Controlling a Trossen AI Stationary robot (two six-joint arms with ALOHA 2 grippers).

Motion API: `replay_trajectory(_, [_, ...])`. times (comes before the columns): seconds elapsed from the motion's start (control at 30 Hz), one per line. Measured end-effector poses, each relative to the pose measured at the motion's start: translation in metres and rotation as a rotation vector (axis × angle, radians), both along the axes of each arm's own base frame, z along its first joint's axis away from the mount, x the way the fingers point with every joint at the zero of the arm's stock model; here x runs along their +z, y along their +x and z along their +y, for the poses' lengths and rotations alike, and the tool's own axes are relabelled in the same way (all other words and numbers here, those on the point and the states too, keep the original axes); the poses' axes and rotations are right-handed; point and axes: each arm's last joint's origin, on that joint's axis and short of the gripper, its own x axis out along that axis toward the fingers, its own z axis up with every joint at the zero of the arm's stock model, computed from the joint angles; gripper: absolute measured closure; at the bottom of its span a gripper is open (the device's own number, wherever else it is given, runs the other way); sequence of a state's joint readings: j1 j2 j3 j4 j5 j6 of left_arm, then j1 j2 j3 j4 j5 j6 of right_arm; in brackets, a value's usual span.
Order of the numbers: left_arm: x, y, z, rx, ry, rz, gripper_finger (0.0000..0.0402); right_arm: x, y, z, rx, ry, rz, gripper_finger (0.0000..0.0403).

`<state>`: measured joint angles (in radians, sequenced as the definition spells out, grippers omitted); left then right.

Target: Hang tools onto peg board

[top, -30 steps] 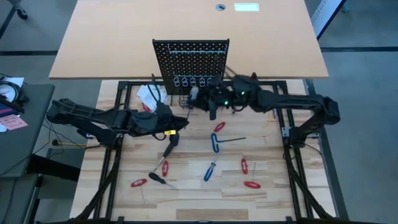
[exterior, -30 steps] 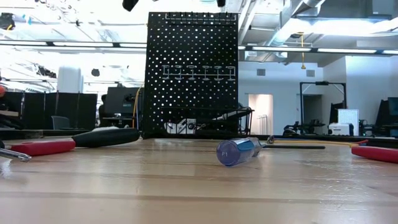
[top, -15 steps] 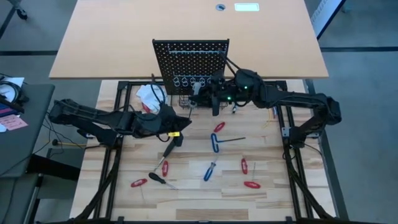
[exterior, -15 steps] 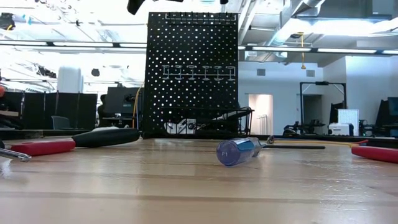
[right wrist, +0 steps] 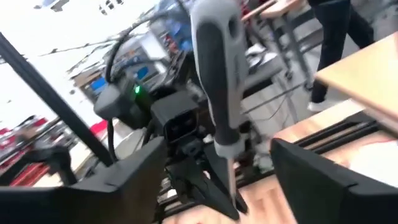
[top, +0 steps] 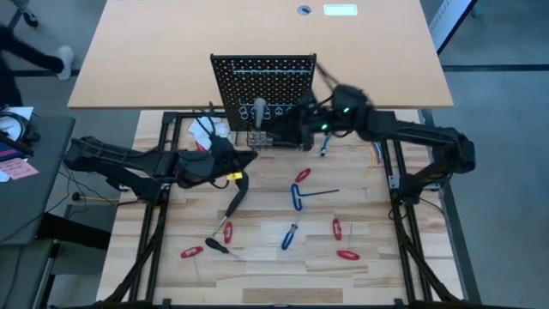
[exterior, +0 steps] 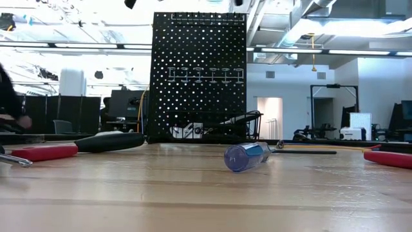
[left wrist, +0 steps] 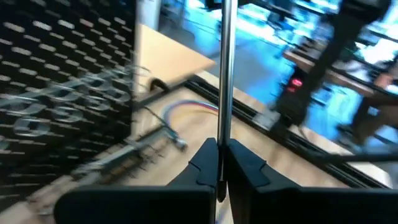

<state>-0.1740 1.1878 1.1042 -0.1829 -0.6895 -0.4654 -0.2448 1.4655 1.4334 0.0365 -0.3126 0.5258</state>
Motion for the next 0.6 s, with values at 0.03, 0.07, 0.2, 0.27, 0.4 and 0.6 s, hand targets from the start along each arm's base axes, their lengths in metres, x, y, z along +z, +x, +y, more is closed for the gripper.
replay_trajectory(0.03, [0.002, -0.003, 0.003, 0.025, 0.007, -0.004, 0.0399, 0.005, -0.007, -0.003, -0.015, -0.008, -0.007, 0.0097])
replay_trajectory(0.07, [0.004, -0.005, 0.006, 0.043, 0.015, -0.010, 0.0399, 0.010, -0.013, -0.004, -0.031, -0.018, -0.017, 0.0087])
replay_trajectory(0.2, [0.016, -0.015, 0.029, 0.133, 0.057, -0.041, 0.0399, 0.026, -0.038, -0.007, -0.095, -0.054, -0.042, 0.0074])
replay_trajectory(0.27, [0.019, -0.018, 0.047, 0.200, 0.084, -0.023, 0.0400, 0.029, -0.046, -0.006, -0.122, -0.071, -0.029, 0.0077])
replay_trajectory(0.4, [0.026, -0.022, 0.086, 0.255, 0.104, -0.011, 0.0401, 0.031, -0.055, -0.004, -0.160, -0.092, 0.007, 0.0086])
replay_trajectory(0.6, [0.026, -0.029, 0.130, 0.325, 0.088, -0.004, 0.0401, 0.026, -0.055, 0.000, -0.151, -0.085, 0.059, 0.0088])
